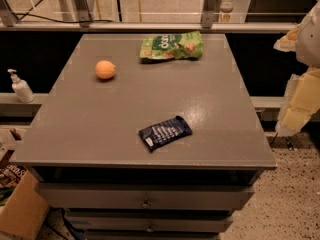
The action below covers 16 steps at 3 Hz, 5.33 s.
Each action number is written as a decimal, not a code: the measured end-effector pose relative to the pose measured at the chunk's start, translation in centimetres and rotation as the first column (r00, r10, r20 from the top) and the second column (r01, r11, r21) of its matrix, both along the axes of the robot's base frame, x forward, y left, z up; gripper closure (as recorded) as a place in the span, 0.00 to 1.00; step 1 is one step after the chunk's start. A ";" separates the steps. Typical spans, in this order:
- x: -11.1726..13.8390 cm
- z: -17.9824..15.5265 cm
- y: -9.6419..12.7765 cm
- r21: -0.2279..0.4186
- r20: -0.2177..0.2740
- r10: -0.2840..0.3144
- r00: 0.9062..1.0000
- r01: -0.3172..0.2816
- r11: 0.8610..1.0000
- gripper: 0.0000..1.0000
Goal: Pick rxbar blueberry
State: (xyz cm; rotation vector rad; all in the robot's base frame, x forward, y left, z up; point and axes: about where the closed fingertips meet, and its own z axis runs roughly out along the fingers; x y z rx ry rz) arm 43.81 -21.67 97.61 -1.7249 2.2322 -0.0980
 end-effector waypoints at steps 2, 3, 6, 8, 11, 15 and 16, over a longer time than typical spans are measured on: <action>0.0 0.0 0.1 0.001 0.000 0.003 1.000 -0.003 1.000 0.00; -0.1 -0.8 1.9 0.013 0.014 0.066 0.998 -0.066 0.998 0.00; 0.9 -7.7 11.5 -0.016 0.009 0.271 0.963 -0.271 0.963 0.00; 3.2 -12.6 15.9 -0.066 -0.018 0.306 0.952 -0.306 0.950 0.00; 5.0 -15.6 17.5 -0.133 -0.091 0.287 0.954 -0.297 0.946 0.39; 4.4 -11.5 12.4 -0.207 -0.078 0.215 0.974 -0.227 0.952 1.00; 4.3 -9.8 11.5 -0.209 -0.066 0.205 0.976 -0.215 0.954 1.00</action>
Offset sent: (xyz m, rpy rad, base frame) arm 0.0009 0.0270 -0.0181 0.0403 0.0086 0.1033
